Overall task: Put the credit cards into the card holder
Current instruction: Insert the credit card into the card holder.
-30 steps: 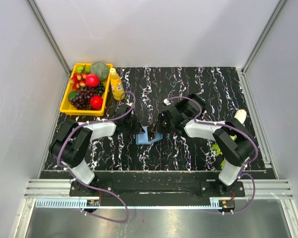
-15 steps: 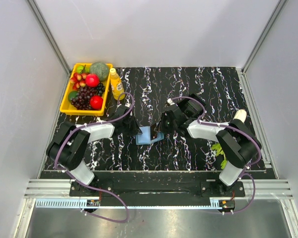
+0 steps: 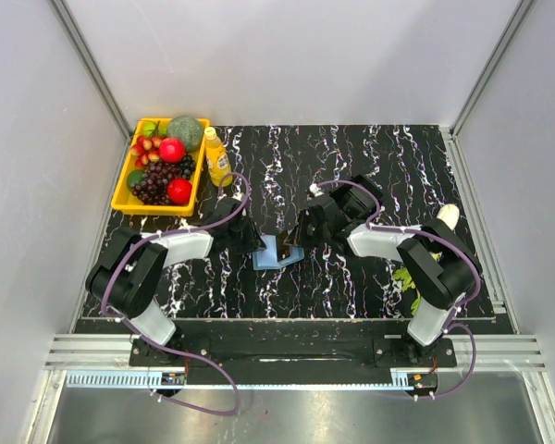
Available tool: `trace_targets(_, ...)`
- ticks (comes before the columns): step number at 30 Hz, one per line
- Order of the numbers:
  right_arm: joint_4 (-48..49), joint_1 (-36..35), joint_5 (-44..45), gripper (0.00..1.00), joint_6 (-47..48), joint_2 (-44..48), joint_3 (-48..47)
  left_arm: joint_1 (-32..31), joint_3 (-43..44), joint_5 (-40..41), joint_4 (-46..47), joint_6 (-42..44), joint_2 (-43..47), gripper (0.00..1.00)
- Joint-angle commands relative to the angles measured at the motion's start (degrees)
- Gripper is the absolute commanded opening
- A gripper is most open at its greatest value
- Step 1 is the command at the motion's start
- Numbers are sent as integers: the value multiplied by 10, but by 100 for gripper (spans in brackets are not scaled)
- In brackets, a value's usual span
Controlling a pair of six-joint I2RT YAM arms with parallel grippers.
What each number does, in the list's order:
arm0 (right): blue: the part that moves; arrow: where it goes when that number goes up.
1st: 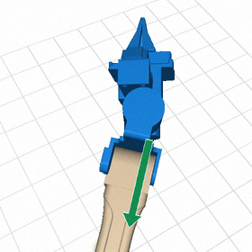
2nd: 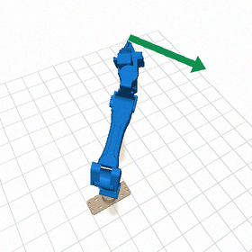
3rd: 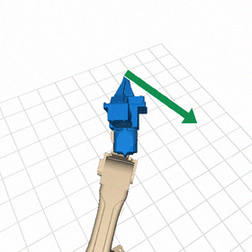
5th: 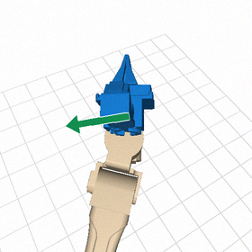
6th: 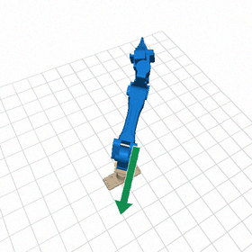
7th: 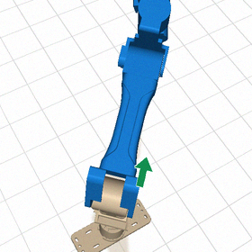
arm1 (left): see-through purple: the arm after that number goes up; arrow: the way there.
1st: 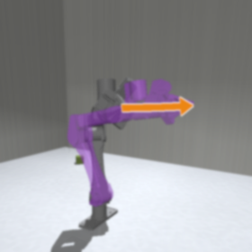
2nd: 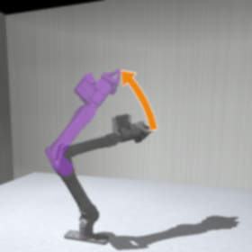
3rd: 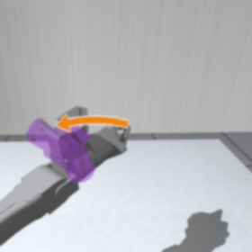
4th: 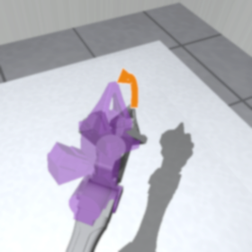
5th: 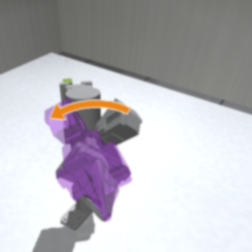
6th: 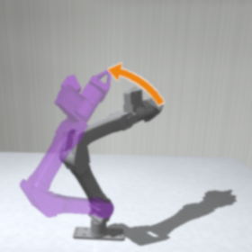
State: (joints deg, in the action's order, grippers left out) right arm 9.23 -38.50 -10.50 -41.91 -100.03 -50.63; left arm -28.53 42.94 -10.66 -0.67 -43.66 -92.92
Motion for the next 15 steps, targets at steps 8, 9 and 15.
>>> trace_targets(8,61,3,7,0,58,0,40,1,3,59,-110,24,-9,20)
trace_targets(9,60,2,8,0,68,2,40,1,3,66,-119,28,-5,22)
trace_targets(15,32,5,21,0,124,10,22,1,2,83,-138,39,6,28)
